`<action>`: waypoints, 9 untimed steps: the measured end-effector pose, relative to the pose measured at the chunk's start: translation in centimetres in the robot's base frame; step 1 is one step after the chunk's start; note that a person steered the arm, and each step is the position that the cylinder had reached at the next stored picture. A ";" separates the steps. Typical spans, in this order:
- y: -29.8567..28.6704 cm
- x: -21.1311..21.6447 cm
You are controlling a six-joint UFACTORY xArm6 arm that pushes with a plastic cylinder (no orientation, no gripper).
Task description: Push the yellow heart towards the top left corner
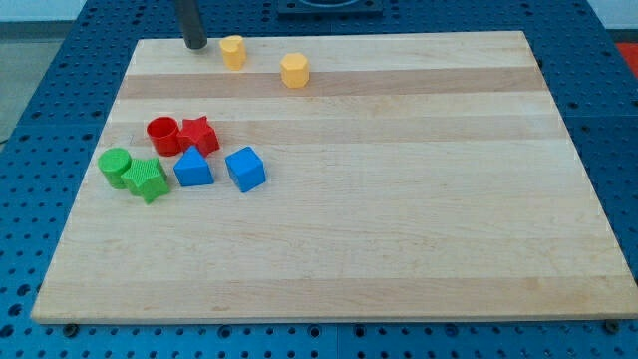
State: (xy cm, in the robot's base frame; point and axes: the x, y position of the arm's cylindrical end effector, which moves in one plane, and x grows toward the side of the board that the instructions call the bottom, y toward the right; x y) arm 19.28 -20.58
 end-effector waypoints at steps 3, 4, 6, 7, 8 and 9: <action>7.8 -0.1; 14.8 0.3; 5.3 4.0; 2.1 4.1; -2.8 4.2; -2.0 3.7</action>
State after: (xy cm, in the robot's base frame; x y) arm 23.02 -22.54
